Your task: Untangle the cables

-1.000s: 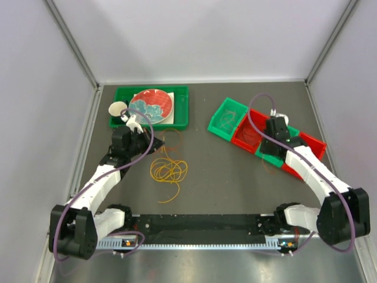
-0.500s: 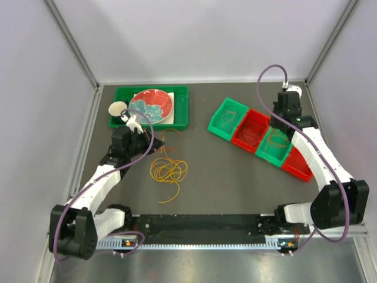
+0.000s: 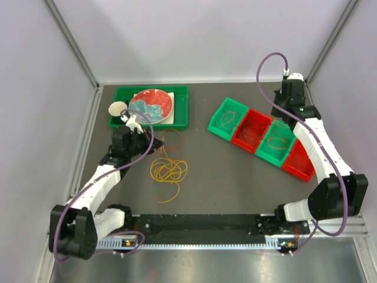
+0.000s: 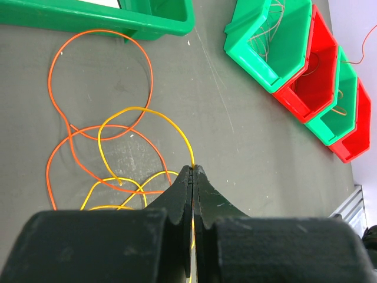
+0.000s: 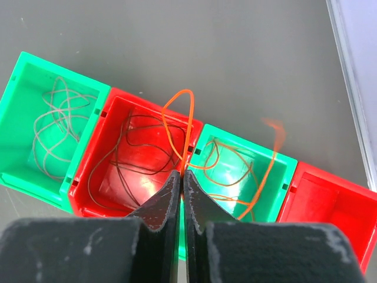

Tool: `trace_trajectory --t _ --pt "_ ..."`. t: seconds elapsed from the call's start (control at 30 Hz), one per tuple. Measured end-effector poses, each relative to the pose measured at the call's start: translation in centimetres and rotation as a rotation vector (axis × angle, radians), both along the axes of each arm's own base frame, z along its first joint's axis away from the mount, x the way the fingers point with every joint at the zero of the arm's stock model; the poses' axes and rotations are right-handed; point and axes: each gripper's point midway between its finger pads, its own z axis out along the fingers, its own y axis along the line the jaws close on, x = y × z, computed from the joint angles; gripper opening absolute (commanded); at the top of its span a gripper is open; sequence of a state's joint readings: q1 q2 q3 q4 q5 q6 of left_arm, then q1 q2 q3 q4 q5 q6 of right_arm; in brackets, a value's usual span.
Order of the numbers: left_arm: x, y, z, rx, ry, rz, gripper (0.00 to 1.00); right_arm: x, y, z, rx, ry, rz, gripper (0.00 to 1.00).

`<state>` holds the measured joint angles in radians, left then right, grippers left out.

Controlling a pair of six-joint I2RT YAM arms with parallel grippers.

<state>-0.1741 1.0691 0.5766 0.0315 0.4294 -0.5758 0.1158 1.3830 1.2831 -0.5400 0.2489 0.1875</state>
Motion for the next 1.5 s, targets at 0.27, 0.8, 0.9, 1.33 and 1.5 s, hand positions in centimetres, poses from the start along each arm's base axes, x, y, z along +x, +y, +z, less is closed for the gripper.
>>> trace_trajectory --t 0.27,0.8,0.9,1.33,1.5 --pt "0.0 0.0 0.0 0.0 0.0 0.0 0.0 -1.3 -0.4 -2.1 0.0 0.024 -0.002 0.0" --pt "0.0 0.0 0.0 0.0 0.0 -0.001 0.0 -5.5 -4.0 -12.9 0.124 0.188 -0.138 0.0" --pt "0.0 0.0 0.0 0.0 0.0 -0.001 0.0 -5.6 -4.7 -12.8 0.139 0.182 -0.175 0.0" --pt "0.1 0.0 0.2 -0.001 -0.004 -0.001 0.0 -6.0 -6.3 -12.1 0.129 0.144 -0.294 0.0" --pt "0.2 -0.1 0.4 -0.004 -0.008 -0.004 0.0 -6.2 -7.0 -10.1 0.113 0.079 -0.321 0.0"
